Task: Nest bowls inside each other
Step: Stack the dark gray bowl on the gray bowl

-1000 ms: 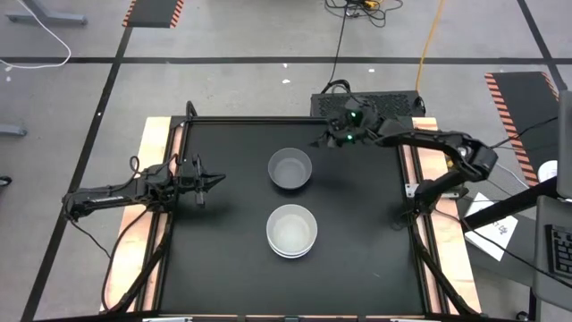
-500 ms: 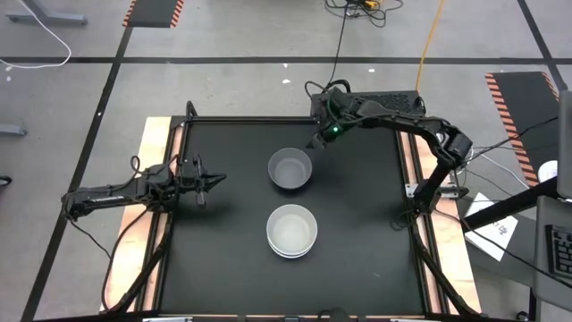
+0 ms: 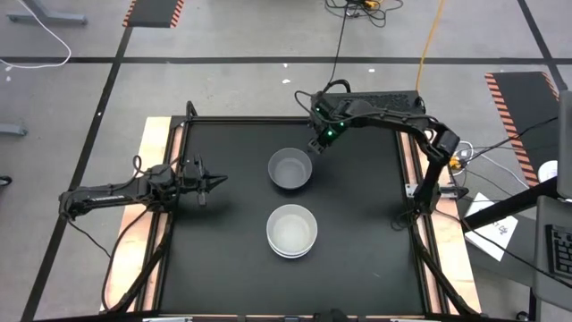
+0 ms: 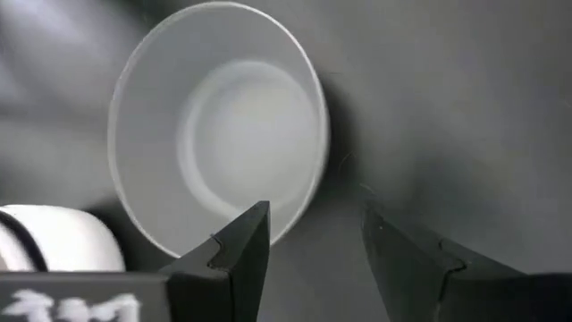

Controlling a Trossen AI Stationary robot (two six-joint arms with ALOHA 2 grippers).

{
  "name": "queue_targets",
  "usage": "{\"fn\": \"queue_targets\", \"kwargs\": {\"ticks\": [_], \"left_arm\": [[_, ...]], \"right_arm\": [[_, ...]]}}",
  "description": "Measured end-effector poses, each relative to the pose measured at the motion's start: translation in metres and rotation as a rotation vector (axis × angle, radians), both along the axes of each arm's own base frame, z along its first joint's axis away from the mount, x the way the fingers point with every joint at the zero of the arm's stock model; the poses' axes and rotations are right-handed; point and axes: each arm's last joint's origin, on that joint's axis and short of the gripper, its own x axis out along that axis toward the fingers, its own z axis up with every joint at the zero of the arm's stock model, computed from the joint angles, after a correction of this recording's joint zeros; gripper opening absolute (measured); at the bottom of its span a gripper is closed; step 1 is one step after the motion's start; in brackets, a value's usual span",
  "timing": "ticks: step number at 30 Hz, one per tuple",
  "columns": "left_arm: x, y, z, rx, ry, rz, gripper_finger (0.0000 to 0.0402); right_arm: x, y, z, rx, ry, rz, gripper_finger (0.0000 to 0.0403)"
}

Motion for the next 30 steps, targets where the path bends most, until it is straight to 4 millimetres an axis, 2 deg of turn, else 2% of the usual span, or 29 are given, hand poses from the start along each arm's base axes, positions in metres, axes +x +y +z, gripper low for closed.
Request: {"fn": "queue_targets", "kwargs": {"ticks": [14, 30], "left_arm": [[0.000, 0.000, 0.000, 0.007, 0.002, -0.001, 0.0021], [0.000, 0.000, 0.000, 0.017, 0.007, -0.002, 0.0021]], "right_arm": [[0.011, -0.006, -0.029, 0.013, 0.045, 0.030, 0.0169], [0.017, -0.001, -0.030, -0.005, 0.024, 0.062, 0.0169]]}}
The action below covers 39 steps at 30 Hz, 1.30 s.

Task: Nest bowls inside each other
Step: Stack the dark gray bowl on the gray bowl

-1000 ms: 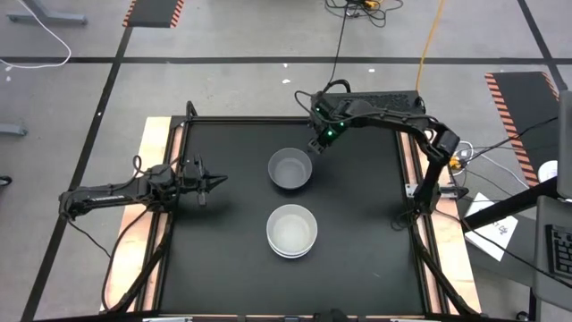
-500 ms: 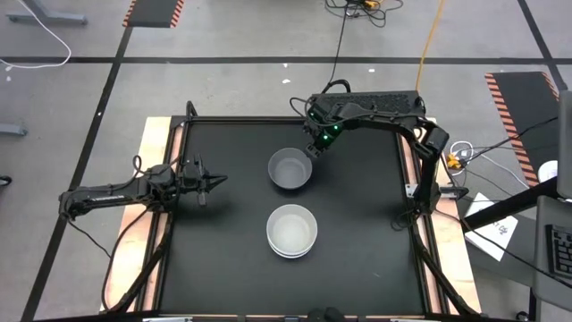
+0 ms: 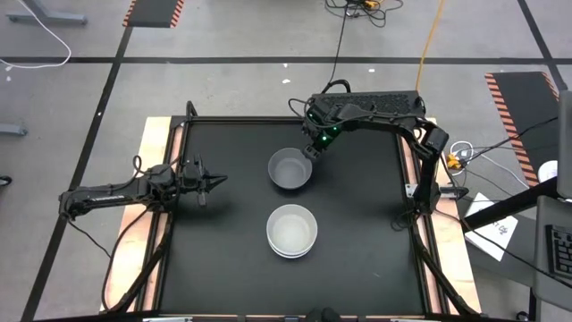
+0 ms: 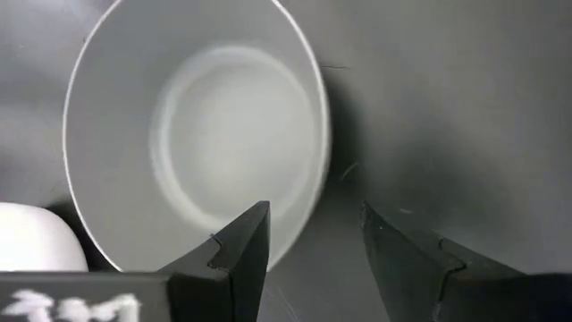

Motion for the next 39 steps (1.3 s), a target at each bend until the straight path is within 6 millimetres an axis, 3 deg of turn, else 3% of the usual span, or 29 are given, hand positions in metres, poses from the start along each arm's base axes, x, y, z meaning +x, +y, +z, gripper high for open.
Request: {"fn": "queue_targets", "kwargs": {"ticks": [12, 28, 32, 37, 39], "left_arm": [[0.000, 0.000, 0.000, -0.008, -0.001, 0.000, 0.0021], [0.000, 0.000, 0.000, -0.007, 0.001, -0.003, 0.0021], [0.000, 0.000, 0.000, -0.007, 0.003, -0.003, 0.0021], [0.000, 0.000, -0.001, -0.010, 0.009, -0.003, 0.0021], [0.000, 0.000, -0.001, -0.010, 0.011, -0.003, 0.0021]], "right_arm": [[0.010, 0.011, -0.001, -0.012, -0.022, 0.029, 0.0169], [0.011, 0.004, -0.029, -0.024, 0.070, 0.040, 0.0165], [0.013, 0.003, -0.029, -0.038, 0.054, 0.051, 0.0126], [0.014, 0.000, -0.028, -0.073, 0.023, 0.079, 0.0020], [0.012, -0.002, -0.028, -0.077, 0.027, 0.087, 0.0010]]}}
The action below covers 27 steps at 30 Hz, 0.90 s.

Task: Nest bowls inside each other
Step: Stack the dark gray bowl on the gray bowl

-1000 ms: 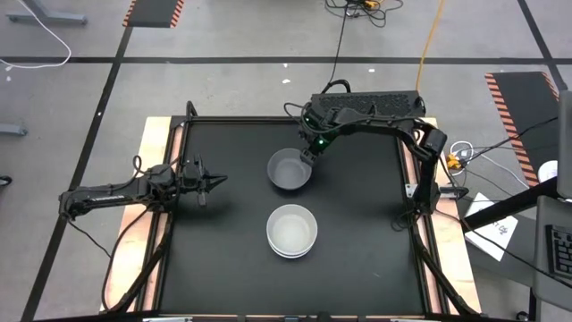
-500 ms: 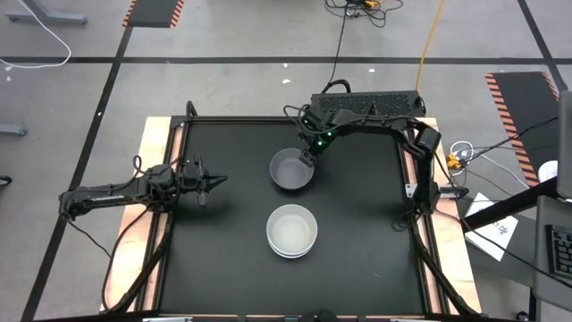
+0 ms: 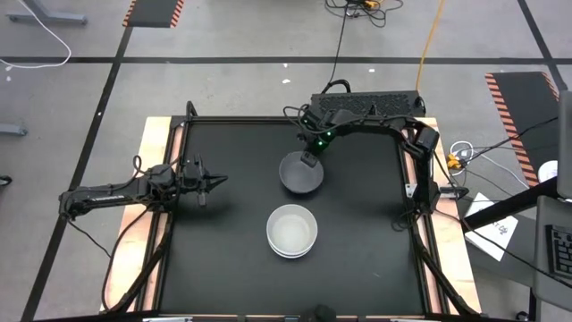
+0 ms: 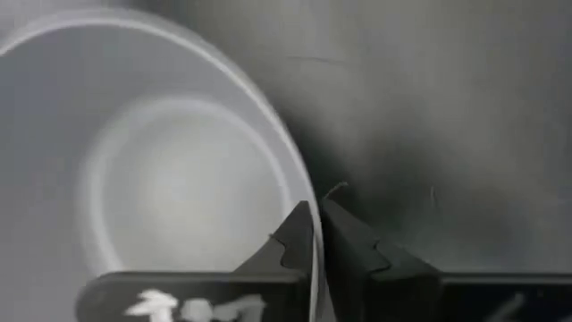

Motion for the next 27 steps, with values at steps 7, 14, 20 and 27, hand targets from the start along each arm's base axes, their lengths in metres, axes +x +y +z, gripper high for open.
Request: {"fn": "queue_targets", "kwargs": {"ticks": [7, 14, 20, 27], "left_arm": [[0.000, 0.000, 0.000, -0.005, 0.001, 0.001, 0.0021], [0.000, 0.000, 0.000, -0.008, 0.002, 0.001, 0.0021], [0.000, 0.000, -0.001, -0.021, 0.002, -0.013, 0.0021], [0.000, -0.001, -0.001, -0.027, 0.002, -0.015, 0.0021]], "right_arm": [[0.000, -0.005, 0.009, -0.038, -0.059, 0.002, 0.0002], [0.007, -0.001, 0.052, -0.080, -0.337, 0.103, 0.0001], [-0.004, 0.010, 0.080, -0.124, -0.441, 0.163, 0.0001], [-0.050, 0.029, 0.089, -0.157, -0.477, 0.138, 0.0001]]}}
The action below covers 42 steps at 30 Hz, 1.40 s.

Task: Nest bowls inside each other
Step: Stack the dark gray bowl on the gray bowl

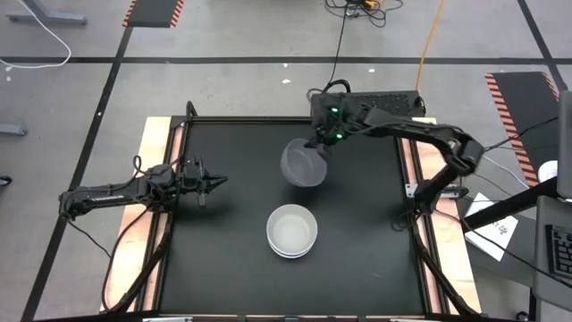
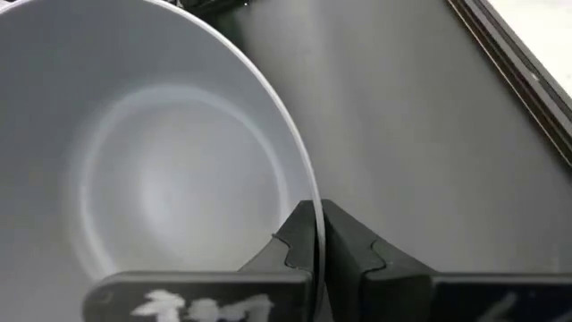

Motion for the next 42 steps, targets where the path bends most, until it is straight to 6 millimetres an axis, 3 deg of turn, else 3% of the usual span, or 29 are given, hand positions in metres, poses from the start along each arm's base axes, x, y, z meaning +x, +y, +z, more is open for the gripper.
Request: {"fn": "queue_targets", "kwargs": {"ticks": [9, 18, 29, 42], "left_arm": [[0.000, 0.000, 0.000, 0.000, 0.000, 0.001, 0.0021], [0.000, 0.000, 0.000, -0.008, -0.001, 0.002, 0.0021], [0.000, 0.000, 0.000, -0.025, -0.005, 0.004, 0.0021], [0.000, 0.000, 0.000, -0.038, -0.007, 0.005, 0.0021]], "right_arm": [[-0.074, 0.043, -0.004, 0.009, -0.123, -0.077, 0.0000], [-0.124, 0.084, -0.009, -0.038, -0.219, -0.141, 0.0000], [-0.148, 0.110, -0.048, 0.007, -0.221, -0.195, 0.0000], [-0.161, 0.124, -0.082, 0.044, -0.300, -0.232, 0.0000]]}}
